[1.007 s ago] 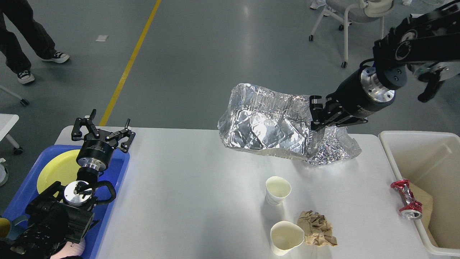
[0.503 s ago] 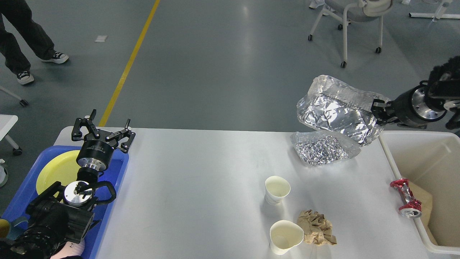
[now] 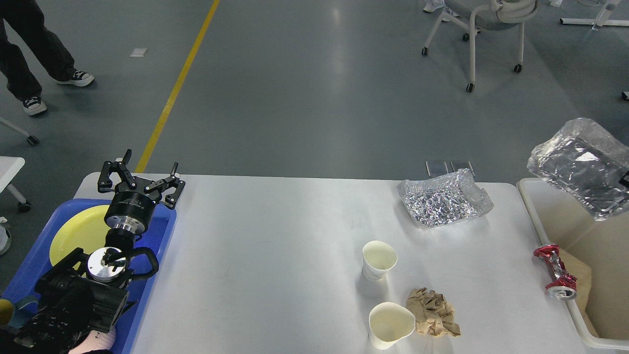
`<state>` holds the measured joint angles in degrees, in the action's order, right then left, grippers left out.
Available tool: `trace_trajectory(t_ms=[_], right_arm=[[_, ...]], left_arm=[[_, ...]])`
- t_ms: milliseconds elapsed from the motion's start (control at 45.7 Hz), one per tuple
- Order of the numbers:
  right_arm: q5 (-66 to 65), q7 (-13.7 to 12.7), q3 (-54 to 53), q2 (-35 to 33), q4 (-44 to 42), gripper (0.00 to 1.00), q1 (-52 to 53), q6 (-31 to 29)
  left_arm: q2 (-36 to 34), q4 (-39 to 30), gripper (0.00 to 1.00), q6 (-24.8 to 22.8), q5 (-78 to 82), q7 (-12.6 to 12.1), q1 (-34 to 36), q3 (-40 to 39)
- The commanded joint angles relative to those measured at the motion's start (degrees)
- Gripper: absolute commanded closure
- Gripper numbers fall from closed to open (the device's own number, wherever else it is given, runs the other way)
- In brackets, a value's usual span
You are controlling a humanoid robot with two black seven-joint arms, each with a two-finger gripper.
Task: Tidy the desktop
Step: 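Lower the foil bag into the bin and open the right gripper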
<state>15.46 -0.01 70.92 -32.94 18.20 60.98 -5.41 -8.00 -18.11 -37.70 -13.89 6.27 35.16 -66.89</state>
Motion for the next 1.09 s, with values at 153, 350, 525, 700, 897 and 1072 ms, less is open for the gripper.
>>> trace_trajectory(t_ms=[153,350,525,700,897,1072], right_arm=[[6.16,-2.45,-13.17,7.45,-22.6,1.0,-22.13,3.2],[6.16,-4.83,-17.83,7.1,-22.6,1.0,-24.94,5.58],[6.16,-4.74,-17.92,6.48,-22.51,0.52,-25.74,5.15],[5.81,-4.74,-17.92,6.57,-21.98,0.0,-25.74,4.88],[5.81,-4.74,-17.83,6.83,-22.07,0.0,-25.47,4.88],[5.81,-4.74,-17.83,7.36,-22.16,0.0,-23.11,4.88]], left_arm=[[0.0,0.0,0.0,0.0,0.09,-0.03,0.0,0.0],[0.0,0.0,0.0,0.0,0.09,-0.03,0.0,0.0],[0.0,0.0,0.0,0.0,0.01,-0.03,0.0,0.0],[0.0,0.0,0.0,0.0,0.01,-0.03,0.0,0.0],[0.0,0.0,0.0,0.0,0.01,0.06,0.0,0.0],[0.0,0.0,0.0,0.0,0.09,-0.03,0.0,0.0]])
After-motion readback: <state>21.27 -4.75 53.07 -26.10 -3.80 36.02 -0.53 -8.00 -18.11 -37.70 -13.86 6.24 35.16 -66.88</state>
